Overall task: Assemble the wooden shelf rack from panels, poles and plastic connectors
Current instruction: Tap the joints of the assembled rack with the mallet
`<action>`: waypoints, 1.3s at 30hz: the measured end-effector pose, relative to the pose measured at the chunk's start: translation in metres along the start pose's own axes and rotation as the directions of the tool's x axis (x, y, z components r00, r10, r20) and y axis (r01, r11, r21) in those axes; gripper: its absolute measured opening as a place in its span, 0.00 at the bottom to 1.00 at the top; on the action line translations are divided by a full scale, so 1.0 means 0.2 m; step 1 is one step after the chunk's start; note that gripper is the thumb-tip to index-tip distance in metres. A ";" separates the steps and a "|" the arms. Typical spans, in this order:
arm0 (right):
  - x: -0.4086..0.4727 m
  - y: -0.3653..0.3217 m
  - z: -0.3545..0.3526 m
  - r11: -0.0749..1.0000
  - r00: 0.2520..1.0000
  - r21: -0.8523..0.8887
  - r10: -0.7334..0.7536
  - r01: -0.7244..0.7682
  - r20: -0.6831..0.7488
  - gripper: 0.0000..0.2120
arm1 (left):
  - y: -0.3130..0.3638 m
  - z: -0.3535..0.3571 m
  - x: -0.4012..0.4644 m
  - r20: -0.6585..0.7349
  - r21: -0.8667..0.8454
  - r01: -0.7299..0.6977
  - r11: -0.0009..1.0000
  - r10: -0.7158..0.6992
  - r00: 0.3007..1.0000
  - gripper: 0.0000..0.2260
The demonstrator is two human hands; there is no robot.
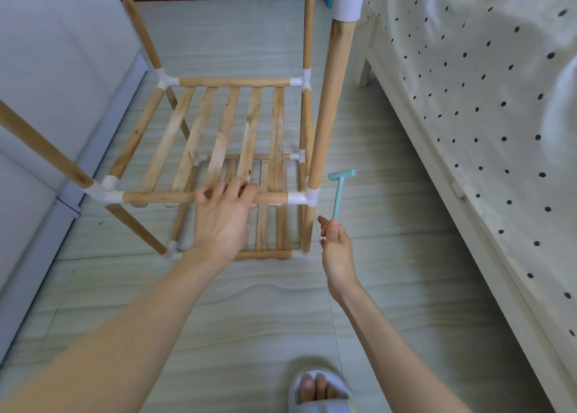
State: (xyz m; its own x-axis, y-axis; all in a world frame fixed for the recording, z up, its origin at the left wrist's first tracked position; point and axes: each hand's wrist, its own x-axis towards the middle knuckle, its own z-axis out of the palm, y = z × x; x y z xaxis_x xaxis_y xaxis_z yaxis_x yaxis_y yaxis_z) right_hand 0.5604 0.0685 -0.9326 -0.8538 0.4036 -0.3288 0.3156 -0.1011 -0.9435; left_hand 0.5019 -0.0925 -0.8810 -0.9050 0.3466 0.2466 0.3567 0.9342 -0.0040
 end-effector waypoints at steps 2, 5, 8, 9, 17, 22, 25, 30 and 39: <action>0.04 -0.04 0.01 0.998 1.000 -0.055 -0.028 0.029 0.008 0.14 | -0.02 -0.04 0.02 -0.024 -0.005 -0.018 1.000 0.018 1.000 0.13; 0.08 -0.09 0.03 0.986 0.991 -0.108 -0.131 0.128 -0.013 0.16 | -0.04 -0.15 0.10 -0.123 -0.023 -0.027 0.999 0.024 0.992 0.14; 0.09 -0.19 0.07 0.971 0.967 -0.042 -0.239 0.237 -0.084 0.17 | -0.07 -0.29 0.23 -0.231 -0.082 -0.010 0.997 -0.009 0.973 0.13; 0.09 -0.24 0.09 0.962 0.954 -0.004 -0.273 0.274 -0.120 0.17 | -0.07 -0.34 0.27 -0.258 -0.096 -0.003 0.995 -0.022 0.966 0.13; 0.02 -0.45 0.17 0.923 0.936 0.222 -0.262 0.314 -0.233 0.18 | -0.09 -0.50 0.46 -0.202 -0.157 0.001 0.988 -0.033 0.979 0.12; 0.06 -0.55 0.17 0.949 0.942 0.136 -0.252 0.286 -0.223 0.18 | -0.09 -0.51 0.49 -0.247 -0.207 -0.091 0.974 0.038 0.968 0.19; 0.12 -0.64 0.21 0.950 0.931 0.041 -0.296 0.311 -0.212 0.18 | -0.10 -0.44 0.40 -0.206 -0.203 -0.126 0.971 0.084 0.975 0.24; 0.33 -0.79 0.32 0.955 0.922 -0.119 -0.293 0.271 -0.252 0.19 | -0.08 -0.22 0.15 0.240 -0.291 0.006 0.957 0.067 0.969 0.19; 0.56 -0.81 0.30 0.995 0.950 -0.103 -0.021 -0.012 -0.312 0.18 | -0.08 -0.23 0.23 0.068 -0.020 -0.079 0.997 0.081 0.994 0.24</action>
State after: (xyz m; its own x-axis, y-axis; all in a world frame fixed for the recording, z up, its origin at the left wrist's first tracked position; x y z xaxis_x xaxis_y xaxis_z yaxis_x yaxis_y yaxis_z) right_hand 0.3892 0.0763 -0.8199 -0.6882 0.6694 -0.2797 0.3665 -0.0119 -0.9303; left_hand 0.4656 -0.0960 -0.8250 -0.8870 0.4257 0.1788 0.4319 0.9019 -0.0045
